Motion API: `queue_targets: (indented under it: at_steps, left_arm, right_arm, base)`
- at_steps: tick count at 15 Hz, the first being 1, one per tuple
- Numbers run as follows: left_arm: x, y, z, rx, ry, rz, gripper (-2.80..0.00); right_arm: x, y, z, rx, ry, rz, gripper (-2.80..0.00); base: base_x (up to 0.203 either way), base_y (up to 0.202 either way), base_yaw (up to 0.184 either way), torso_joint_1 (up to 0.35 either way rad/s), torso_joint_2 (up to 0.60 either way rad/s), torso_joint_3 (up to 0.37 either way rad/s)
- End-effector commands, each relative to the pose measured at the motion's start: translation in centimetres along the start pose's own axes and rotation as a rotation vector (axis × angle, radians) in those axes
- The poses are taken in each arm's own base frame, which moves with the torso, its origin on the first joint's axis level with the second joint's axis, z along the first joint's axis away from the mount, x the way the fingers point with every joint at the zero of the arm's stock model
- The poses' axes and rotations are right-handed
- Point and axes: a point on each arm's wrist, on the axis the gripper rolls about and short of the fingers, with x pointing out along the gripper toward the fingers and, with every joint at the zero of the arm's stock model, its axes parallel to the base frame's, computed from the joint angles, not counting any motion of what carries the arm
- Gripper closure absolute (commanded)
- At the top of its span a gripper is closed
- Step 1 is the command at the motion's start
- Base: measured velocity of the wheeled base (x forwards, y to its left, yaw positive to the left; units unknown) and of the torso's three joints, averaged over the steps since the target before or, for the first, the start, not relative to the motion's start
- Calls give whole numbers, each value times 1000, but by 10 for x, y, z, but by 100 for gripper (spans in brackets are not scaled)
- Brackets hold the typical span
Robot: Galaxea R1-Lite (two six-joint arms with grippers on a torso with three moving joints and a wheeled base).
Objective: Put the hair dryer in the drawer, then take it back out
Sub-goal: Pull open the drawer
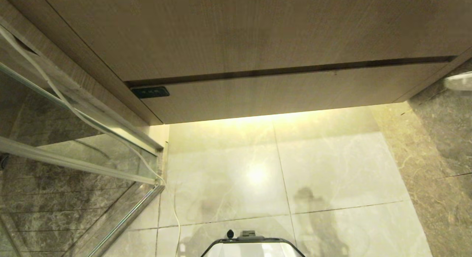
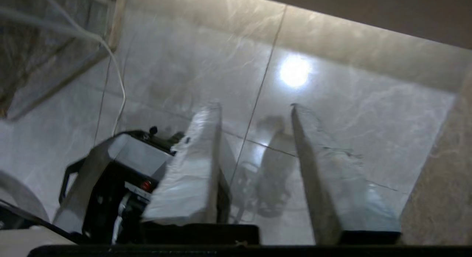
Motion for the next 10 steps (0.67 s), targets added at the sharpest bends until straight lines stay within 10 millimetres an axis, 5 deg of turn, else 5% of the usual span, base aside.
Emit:
queue_targets:
  at_steps: [1,6,10]
  left_arm:
    - [0,0,0,-1,0,2,0]
    - [0,0,0,-1,1,0,0]
    - [0,0,0,-1,0,1,0]
  right_arm:
    - [84,-15,1,-125,145,77,-280]
    - [146,-55,-24,-711,201,86,-280]
    - [185,-78,-24,-797,101,-31,-280]
  base:
    - [0,0,0,0,0,0]
    - [0,0,0,0,0,0]
    - [0,0,0,0,0,0]
